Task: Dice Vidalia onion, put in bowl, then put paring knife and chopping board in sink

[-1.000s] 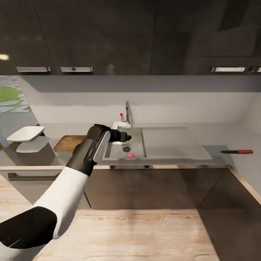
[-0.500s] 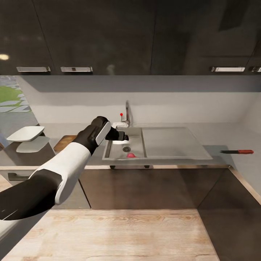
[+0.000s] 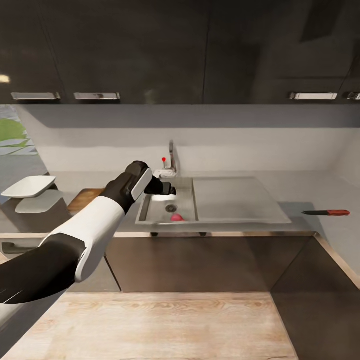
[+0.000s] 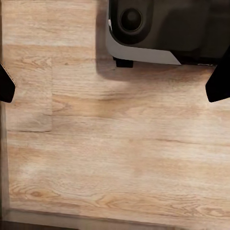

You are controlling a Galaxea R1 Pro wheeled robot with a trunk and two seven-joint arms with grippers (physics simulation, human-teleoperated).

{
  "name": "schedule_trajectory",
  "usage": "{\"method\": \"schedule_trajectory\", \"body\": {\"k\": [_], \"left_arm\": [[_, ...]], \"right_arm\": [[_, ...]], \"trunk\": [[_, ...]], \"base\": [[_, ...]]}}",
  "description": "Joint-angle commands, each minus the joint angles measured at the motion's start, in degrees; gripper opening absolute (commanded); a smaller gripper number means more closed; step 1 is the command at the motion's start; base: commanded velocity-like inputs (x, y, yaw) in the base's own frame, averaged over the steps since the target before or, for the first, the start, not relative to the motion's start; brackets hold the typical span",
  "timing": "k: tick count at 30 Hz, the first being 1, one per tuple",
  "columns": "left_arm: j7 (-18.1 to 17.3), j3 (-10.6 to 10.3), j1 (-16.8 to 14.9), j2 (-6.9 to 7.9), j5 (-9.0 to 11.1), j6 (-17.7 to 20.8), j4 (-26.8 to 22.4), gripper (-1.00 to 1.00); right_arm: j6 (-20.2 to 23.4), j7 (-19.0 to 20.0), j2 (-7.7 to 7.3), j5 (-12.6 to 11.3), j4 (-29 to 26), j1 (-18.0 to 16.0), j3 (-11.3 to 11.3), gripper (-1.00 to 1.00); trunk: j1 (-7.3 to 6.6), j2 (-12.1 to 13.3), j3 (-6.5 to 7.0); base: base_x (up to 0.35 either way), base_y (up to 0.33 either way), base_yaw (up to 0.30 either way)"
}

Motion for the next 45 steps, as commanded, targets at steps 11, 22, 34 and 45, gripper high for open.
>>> {"method": "schedule_trajectory", "body": {"k": [11, 22, 34, 45], "left_arm": [[0.2, -0.2, -0.1, 0.12, 0.2, 0.2, 0.3, 1.0], [0.5, -0.3, -0.1, 0.34, 0.1, 0.2, 0.2, 1.0], [5.3, -0.3, 2.7, 1.28, -0.2, 0.2, 0.8, 1.0], [8.9, -0.4, 4.1, 1.23, -0.2, 0.2, 1.1, 1.0]], "right_arm": [[-0.2, -0.2, -0.03, -0.6, -0.1, 0.0, 0.5, 1.0], [-0.2, -0.2, -0.03, -0.6, 0.0, 0.0, 0.4, 1.0], [-0.2, -0.2, -0.03, -0.6, 0.0, 0.0, 0.4, 1.0], [-0.2, -0.2, -0.04, -0.6, 0.0, 0.0, 0.4, 1.0]], "trunk": [[0.05, -0.1, -0.12], [0.05, -0.1, -0.17], [0.05, -0.1, -1.01], [0.05, -0.1, -1.88]], "base": [[0.205, -0.203, 0.0], [0.113, -0.113, 0.0], [0.004, -0.004, 0.0], [0.0, 0.0, 0.0]]}}
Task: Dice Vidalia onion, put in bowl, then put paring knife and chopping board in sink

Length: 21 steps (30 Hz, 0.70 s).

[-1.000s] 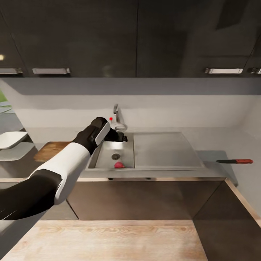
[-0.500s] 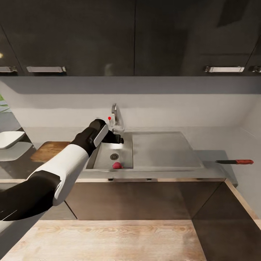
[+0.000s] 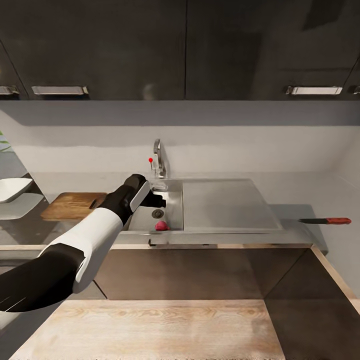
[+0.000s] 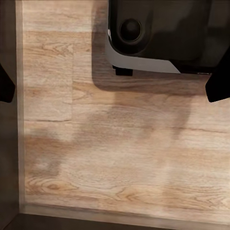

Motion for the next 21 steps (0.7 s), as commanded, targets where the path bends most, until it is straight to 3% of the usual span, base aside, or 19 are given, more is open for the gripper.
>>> {"method": "schedule_trajectory", "body": {"k": [1, 9, 21], "left_arm": [[0.5, -0.3, 0.0, 0.0, 0.6, 0.2, 0.0, 1.0], [0.6, -0.3, 2.0, -0.2, 0.6, 0.2, 0.4, 1.0], [0.6, -0.3, 2.4, -0.06, 0.6, 0.2, 0.5, 1.0]], "right_arm": [[-0.2, -0.2, -0.03, -0.5, 0.0, 0.0, 0.5, 1.0], [-0.2, -0.2, -0.02, -0.5, 0.0, 0.0, 0.5, 1.0], [-0.2, -0.2, -0.02, -0.5, 0.0, 0.0, 0.5, 1.0]], "trunk": [[0.03, -0.1, -0.19], [0.03, -0.1, -0.83], [0.03, -0.1, -1.78]], "base": [[0.0, 0.0, 0.0], [0.0, 0.0, 0.0], [0.048, 0.0, 0.0]]}}
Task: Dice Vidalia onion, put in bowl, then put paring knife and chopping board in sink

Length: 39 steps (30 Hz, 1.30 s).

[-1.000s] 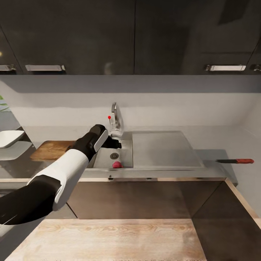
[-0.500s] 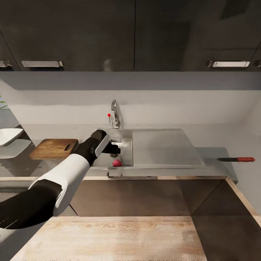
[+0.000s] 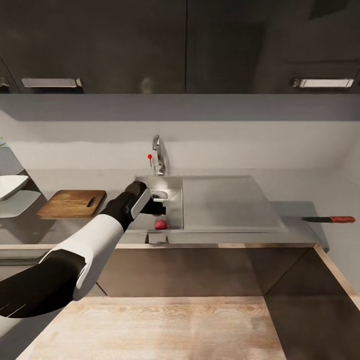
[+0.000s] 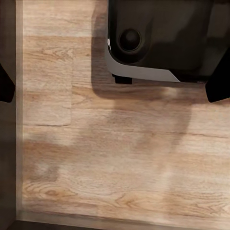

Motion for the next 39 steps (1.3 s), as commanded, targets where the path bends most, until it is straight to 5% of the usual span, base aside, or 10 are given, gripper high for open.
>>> {"method": "schedule_trajectory", "body": {"k": [1, 39], "left_arm": [[0.5, -0.3, 0.0, 0.01, 0.6, 0.2, 0.0, 1.0], [0.5, -0.7, 0.0, -0.18, 0.6, 0.2, 2.1, 1.0]], "right_arm": [[-0.2, -0.2, -0.03, -0.5, 0.0, 0.0, 0.5, 1.0], [-0.1, -0.2, -0.03, -0.5, 0.0, 0.0, 0.5, 1.0]], "trunk": [[0.03, -0.1, -0.19], [0.03, -0.1, -3.4]], "base": [[0.02, 0.0, 0.0], [0.113, -0.018, 0.0]]}}
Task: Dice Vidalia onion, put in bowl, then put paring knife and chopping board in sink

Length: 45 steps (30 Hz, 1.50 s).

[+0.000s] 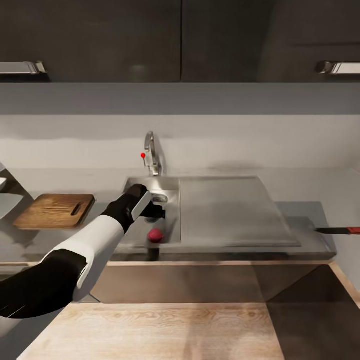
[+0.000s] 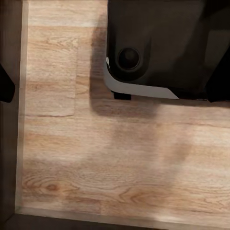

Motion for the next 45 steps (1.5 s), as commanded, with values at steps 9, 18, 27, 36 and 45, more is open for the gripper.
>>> {"method": "schedule_trajectory", "body": {"k": [9, 18, 27, 36, 45], "left_arm": [[0.5, -0.6, 1.3, 0.0, 0.6, 0.2, 0.0, 1.0], [0.5, -3.8, 2.8, 0.17, 0.6, 0.2, -0.1, 1.0], [0.5, -4.2, 3.0, 0.35, 0.6, 0.1, 0.0, 1.0], [0.5, -4.2, 3.1, 0.35, 0.6, 0.1, 0.0, 1.0], [0.5, -4.4, 3.1, 0.27, 0.6, 0.1, 0.0, 1.0]], "right_arm": [[-0.1, -0.2, -0.03, -0.5, 0.0, 0.0, 0.5, 1.0], [-0.1, -0.2, -0.03, -0.4, 0.0, 0.0, 0.5, 1.0], [-0.1, -0.2, -0.03, -0.4, 0.0, 0.0, 0.5, 1.0], [-0.1, -0.2, 0.0, -0.4, 0.0, 0.0, 0.5, 1.0], [-0.1, -0.2, -0.03, -0.4, 0.0, 0.0, 0.5, 1.0]], "trunk": [[0.05, -0.1, -0.92], [0.05, -0.1, -1.74], [0.05, -0.1, -2.56], [0.05, -0.1, -3.38], [0.05, -0.1, -4.2]], "base": [[0.082, -0.074, 0.0], [0.002, -0.002, 0.0], [0.0, 0.0, 0.0], [0.0, 0.0, 0.0], [0.0, 0.0, 0.0]]}}
